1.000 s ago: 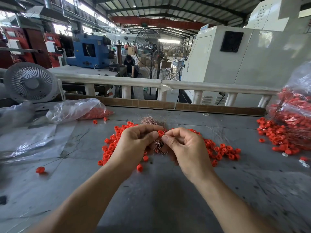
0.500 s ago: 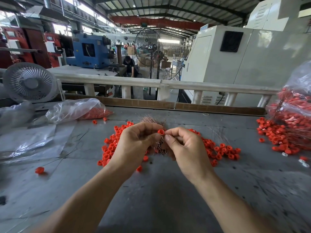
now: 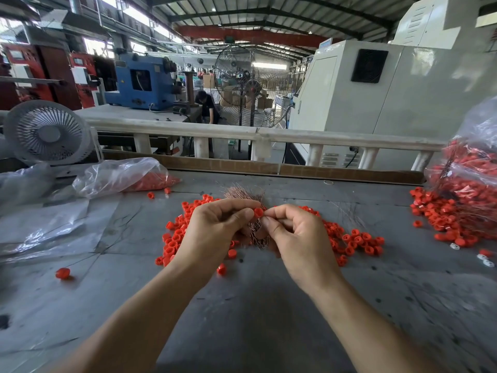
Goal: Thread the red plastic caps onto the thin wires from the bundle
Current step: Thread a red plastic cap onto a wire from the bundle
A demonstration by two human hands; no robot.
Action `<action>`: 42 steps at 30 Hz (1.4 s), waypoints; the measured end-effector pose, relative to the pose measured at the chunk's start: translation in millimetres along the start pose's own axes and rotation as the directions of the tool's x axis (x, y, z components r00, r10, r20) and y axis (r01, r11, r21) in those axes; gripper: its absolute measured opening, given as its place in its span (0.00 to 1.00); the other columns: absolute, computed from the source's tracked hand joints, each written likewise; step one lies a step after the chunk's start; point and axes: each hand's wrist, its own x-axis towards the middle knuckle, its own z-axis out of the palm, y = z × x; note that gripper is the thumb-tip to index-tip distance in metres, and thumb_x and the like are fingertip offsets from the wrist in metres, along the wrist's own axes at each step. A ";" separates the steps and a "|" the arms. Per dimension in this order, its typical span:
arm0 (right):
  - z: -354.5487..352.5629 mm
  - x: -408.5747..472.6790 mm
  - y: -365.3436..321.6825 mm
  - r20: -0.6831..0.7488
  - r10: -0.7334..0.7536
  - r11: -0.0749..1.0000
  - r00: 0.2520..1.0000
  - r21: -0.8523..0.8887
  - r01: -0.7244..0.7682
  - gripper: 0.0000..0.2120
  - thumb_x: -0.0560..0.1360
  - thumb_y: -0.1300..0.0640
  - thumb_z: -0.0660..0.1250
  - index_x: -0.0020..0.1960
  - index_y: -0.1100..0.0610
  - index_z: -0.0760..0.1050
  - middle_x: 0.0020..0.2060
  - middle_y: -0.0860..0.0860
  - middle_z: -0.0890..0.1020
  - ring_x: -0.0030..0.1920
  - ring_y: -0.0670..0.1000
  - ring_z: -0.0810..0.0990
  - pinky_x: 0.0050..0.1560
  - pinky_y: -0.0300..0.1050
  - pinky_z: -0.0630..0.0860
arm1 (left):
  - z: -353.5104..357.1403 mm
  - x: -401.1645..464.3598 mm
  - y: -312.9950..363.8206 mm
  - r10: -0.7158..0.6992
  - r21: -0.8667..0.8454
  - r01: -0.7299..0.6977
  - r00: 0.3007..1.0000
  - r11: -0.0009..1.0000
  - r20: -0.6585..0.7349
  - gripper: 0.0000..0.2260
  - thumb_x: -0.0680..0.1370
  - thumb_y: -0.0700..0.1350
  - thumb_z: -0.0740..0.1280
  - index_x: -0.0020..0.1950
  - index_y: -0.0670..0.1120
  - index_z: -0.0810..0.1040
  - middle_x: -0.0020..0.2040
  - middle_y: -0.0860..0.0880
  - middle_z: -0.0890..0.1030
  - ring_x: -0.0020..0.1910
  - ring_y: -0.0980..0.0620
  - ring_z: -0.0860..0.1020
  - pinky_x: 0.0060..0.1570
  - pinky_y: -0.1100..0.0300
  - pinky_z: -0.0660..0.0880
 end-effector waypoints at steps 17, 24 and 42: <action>0.4 2.8 7.9 0.015 -0.005 1.000 1.000 0.009 0.005 0.07 0.80 0.59 0.70 0.46 0.48 0.82 0.37 0.47 0.85 0.34 0.42 0.79 0.36 0.39 0.76 | -1.9 2.7 -2.4 -0.144 -0.034 0.146 0.989 0.989 0.038 0.08 0.80 0.41 0.70 0.53 0.50 0.88 0.50 0.35 0.85 0.50 0.35 0.85 0.61 0.25 0.72; 1.6 0.8 4.7 0.057 0.037 0.999 0.998 0.021 -0.038 0.10 0.83 0.61 0.64 0.50 0.50 0.82 0.41 0.48 0.86 0.39 0.43 0.82 0.38 0.36 0.76 | -2.0 3.4 -3.4 -0.098 -0.103 0.103 0.994 0.989 0.049 0.08 0.80 0.39 0.69 0.53 0.46 0.87 0.47 0.37 0.86 0.47 0.41 0.84 0.54 0.46 0.83; 2.9 1.5 8.3 0.064 0.062 0.993 0.996 0.092 -0.068 0.06 0.83 0.57 0.66 0.58 0.48 0.78 0.43 0.48 0.87 0.37 0.42 0.83 0.35 0.33 0.74 | -3.5 1.8 -0.9 -0.083 -0.077 0.088 0.994 0.993 0.067 0.08 0.82 0.41 0.68 0.55 0.47 0.87 0.48 0.41 0.87 0.44 0.45 0.85 0.45 0.56 0.82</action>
